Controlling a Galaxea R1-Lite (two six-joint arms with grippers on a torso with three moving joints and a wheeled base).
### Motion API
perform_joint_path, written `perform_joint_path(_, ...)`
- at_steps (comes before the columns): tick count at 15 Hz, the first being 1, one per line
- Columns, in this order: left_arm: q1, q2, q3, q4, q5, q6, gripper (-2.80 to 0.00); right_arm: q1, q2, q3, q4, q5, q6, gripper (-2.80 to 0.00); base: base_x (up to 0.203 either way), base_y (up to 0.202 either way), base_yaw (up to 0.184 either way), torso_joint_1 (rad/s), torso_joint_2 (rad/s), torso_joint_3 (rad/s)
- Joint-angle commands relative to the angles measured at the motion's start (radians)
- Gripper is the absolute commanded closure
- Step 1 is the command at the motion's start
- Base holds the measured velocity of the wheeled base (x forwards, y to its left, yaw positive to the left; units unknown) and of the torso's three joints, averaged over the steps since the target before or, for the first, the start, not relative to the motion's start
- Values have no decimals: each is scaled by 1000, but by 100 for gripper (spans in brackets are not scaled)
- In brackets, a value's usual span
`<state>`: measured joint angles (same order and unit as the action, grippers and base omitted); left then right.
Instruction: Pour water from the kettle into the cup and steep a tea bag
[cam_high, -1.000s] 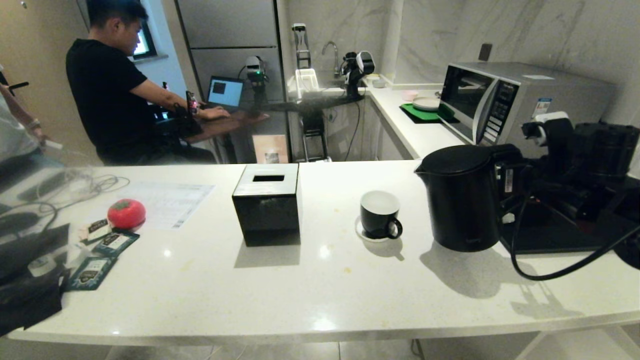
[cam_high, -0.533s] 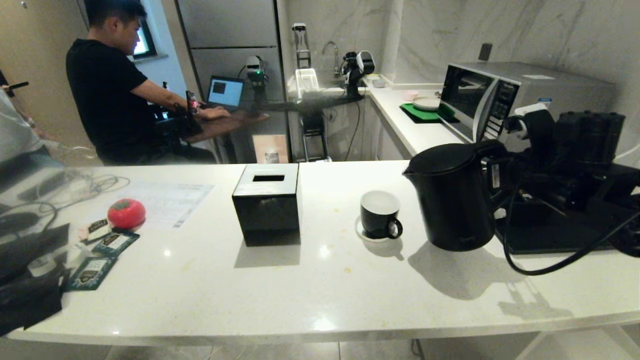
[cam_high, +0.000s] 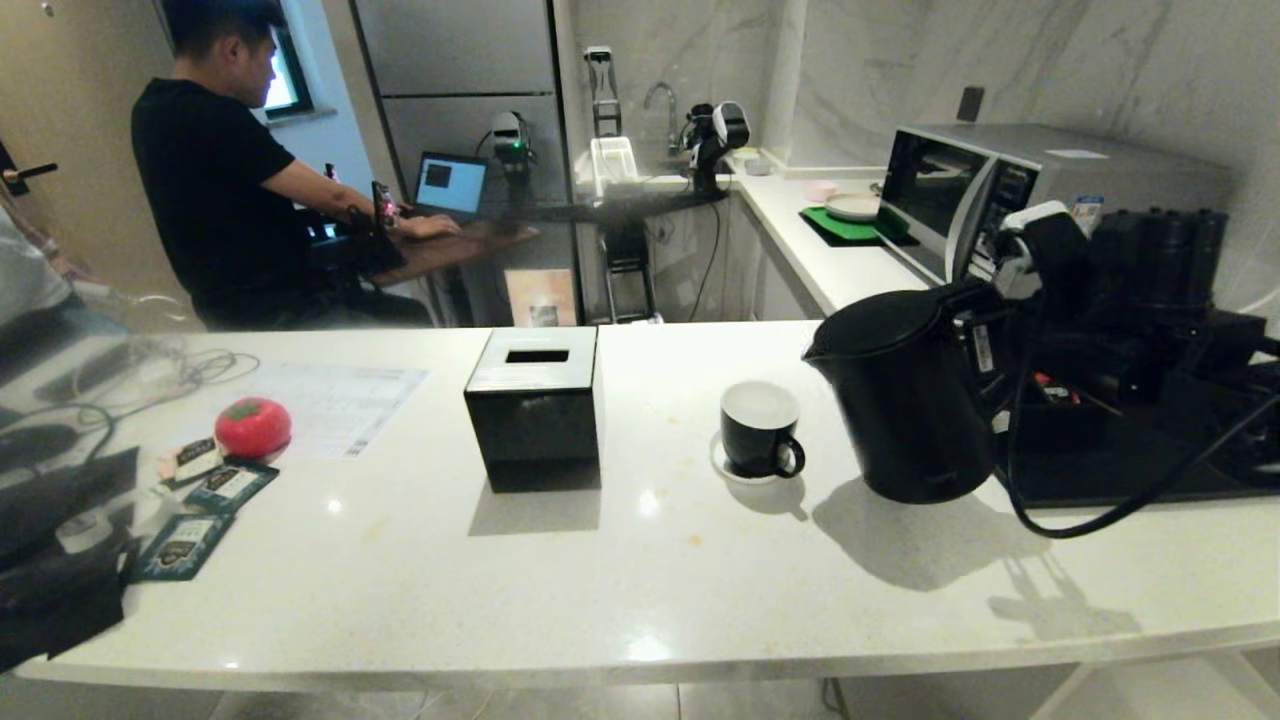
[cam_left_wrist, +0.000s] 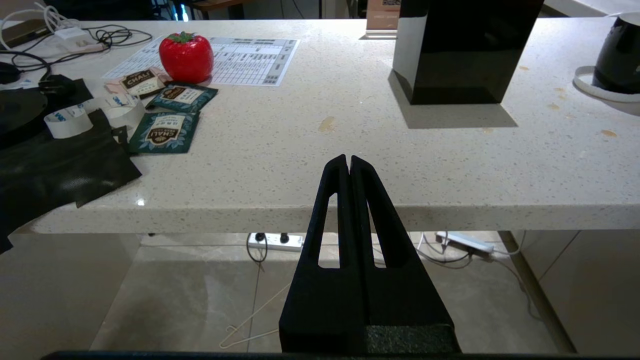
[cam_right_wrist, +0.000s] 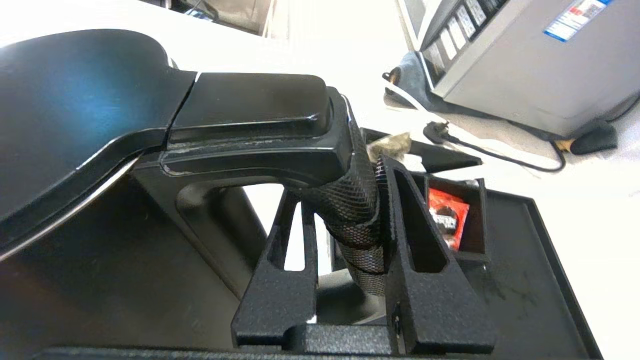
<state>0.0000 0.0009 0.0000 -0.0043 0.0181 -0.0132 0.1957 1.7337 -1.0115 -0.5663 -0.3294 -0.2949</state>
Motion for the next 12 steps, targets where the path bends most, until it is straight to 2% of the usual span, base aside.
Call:
perform_joint_path(1, 0, 1, 0, 0, 0, -1, 0, 1, 19, -22, -4, -2, -17, 0, 0, 0, 0, 0, 0, 0)
perform_joint_path(12, 0, 1, 0, 0, 1, -1, 0, 5, 27, -65, 8, -2, -191, 0, 0, 0, 0, 0, 0, 0)
